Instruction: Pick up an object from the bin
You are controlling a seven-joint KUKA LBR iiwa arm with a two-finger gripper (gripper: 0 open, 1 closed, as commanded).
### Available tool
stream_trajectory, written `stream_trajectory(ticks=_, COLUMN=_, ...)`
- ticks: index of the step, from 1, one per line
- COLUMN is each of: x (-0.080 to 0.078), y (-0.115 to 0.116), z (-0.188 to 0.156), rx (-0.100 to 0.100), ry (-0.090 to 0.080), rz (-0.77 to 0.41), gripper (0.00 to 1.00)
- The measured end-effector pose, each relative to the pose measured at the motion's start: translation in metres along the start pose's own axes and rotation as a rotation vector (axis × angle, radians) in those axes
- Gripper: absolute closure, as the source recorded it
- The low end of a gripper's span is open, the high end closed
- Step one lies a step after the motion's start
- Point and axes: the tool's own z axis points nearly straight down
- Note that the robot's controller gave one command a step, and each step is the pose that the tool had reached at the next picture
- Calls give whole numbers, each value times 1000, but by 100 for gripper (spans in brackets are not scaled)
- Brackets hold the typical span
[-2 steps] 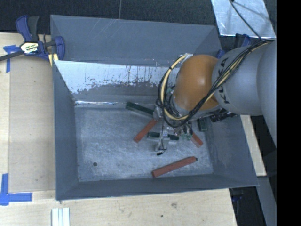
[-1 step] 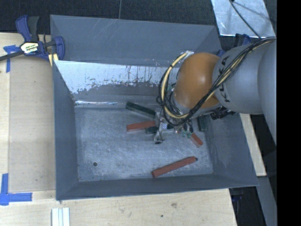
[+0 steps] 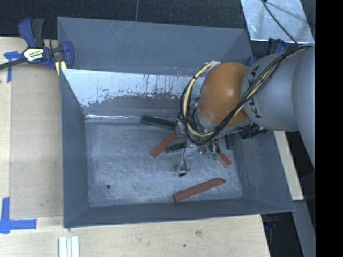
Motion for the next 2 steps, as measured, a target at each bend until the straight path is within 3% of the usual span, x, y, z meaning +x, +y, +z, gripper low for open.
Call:
stream_trajectory(ticks=1, x=-3, y=0, z=-4, rx=0, ry=-8, rz=1, gripper=100)
stream_trajectory(ticks=2, x=0, y=0, z=0, rx=0, ry=0, rz=1, gripper=0)
